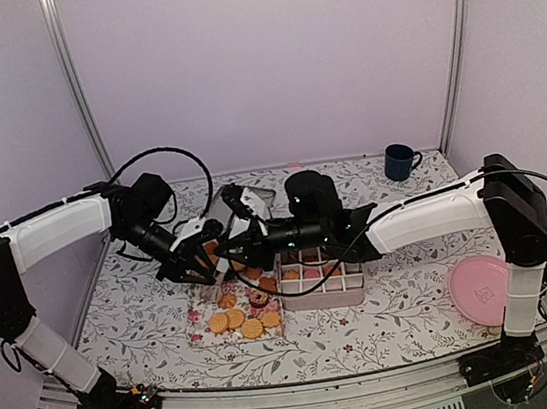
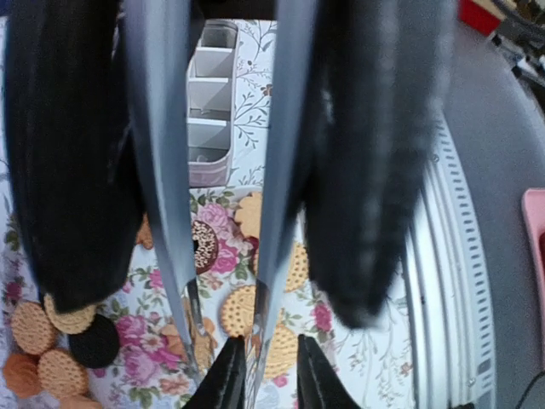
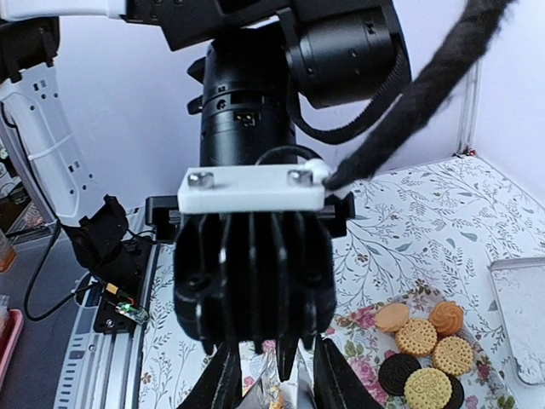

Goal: Pack the cookies
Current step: Pass from the left arm to the right, then pick up the fake cookies from the plate.

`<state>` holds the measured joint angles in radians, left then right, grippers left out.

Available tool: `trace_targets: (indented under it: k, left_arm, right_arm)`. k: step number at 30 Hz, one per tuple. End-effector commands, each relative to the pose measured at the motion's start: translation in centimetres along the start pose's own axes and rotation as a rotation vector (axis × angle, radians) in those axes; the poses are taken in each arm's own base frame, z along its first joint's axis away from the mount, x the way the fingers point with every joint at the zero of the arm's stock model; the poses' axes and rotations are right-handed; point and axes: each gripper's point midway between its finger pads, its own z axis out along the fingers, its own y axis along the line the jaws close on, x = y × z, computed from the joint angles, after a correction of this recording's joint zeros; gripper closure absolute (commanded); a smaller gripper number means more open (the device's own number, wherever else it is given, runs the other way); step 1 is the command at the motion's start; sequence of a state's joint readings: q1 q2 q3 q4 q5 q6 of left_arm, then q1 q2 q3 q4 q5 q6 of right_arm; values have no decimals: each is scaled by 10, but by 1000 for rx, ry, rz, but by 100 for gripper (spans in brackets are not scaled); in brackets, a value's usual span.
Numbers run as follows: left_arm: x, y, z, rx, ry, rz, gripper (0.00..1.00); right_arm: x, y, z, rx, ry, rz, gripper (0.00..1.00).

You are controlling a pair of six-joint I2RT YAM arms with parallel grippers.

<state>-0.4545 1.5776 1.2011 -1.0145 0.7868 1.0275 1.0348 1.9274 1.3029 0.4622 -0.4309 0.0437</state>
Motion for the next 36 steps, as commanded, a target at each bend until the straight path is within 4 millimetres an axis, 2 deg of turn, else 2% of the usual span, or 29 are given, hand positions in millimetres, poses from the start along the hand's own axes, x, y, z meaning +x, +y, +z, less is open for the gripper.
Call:
trace_targets:
  k: [1,3,4,12,16,17,18,22,24,36]
  left_arm:
    - [-1,26,-14,-143,-26,-37,67]
    - [3,35,-22,-184,-42,-62,51]
    - [5,38,-28,-203,-52,-72,49]
    - [24,67,-82,-389,-132,-150,43]
    - [32,77,-102,-484,-133,-192,35]
    - [34,80,-107,-515,-122,-204,32]
    - [38,85,-113,-560,-106,-217,24]
    - [50,101,-141,-739,-87,-257,15]
    - [48,100,-153,-763,-131,-274,2]
    - [54,99,-139,-676,-144,-305,1]
  right_arm:
    - [-13,-9,-2,121,-33,-46,72]
    - [-14,-12,-1,152,-39,-48,72]
    - [-13,-14,-1,170,-39,-48,72]
    - [-6,-11,8,219,-35,-94,72]
    - [-1,-9,14,246,-28,-94,69]
    - [1,-8,15,252,-25,-95,69]
    - [3,-8,16,265,-21,-94,69]
    - [11,-10,20,306,-9,-91,69]
    - [15,-10,22,307,-4,-85,69]
    - [35,-7,24,307,32,-62,65]
